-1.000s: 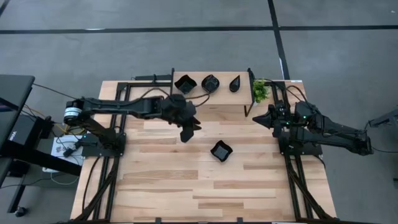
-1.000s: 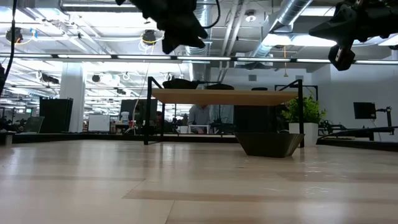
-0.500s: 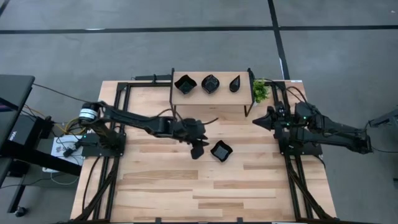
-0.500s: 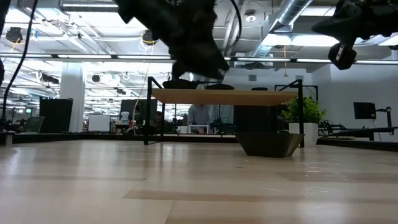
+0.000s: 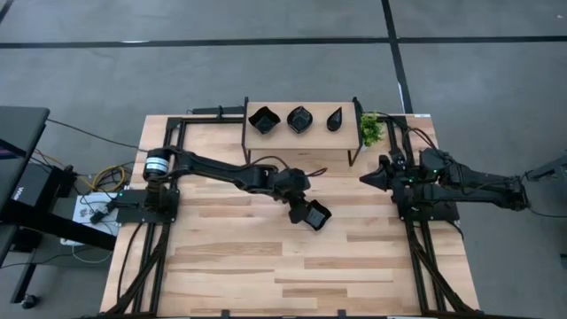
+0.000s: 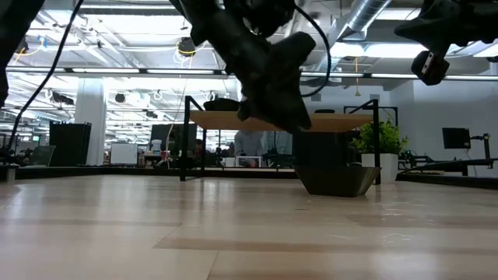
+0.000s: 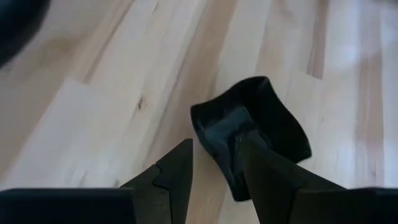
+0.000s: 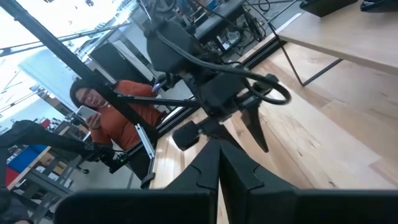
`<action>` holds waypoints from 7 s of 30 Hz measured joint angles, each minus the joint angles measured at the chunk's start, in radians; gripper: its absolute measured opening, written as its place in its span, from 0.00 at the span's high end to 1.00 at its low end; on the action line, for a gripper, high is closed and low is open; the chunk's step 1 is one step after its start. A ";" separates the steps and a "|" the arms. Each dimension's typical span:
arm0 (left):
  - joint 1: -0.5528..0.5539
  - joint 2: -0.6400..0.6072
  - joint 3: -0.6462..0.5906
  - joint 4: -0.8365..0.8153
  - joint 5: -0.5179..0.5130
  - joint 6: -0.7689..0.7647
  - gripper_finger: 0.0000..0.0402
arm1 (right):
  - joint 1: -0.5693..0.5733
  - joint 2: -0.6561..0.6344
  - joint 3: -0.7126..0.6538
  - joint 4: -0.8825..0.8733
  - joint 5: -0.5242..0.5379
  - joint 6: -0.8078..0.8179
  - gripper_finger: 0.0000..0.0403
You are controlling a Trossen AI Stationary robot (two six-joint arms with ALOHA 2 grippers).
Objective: Pick & Place Mini shaped plates
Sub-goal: Stack the black distorted square plate on top of the other black distorted square plates on the shelf, then return to Home Position
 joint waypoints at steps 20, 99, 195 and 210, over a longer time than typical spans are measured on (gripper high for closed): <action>-0.006 0.094 0.011 0.036 0.019 -0.122 0.66 | 0.000 0.000 0.000 0.000 0.003 -0.029 1.00; 0.255 -0.636 0.009 -0.496 -0.033 -0.146 0.99 | -0.001 0.000 0.000 -0.007 0.002 -0.028 1.00; 0.812 -0.250 0.145 -0.509 0.325 0.194 0.92 | -0.001 0.000 0.000 0.000 0.002 -0.018 1.00; 0.805 -0.397 0.144 -0.509 0.309 0.188 0.64 | -0.001 0.000 0.000 0.001 0.002 -0.018 1.00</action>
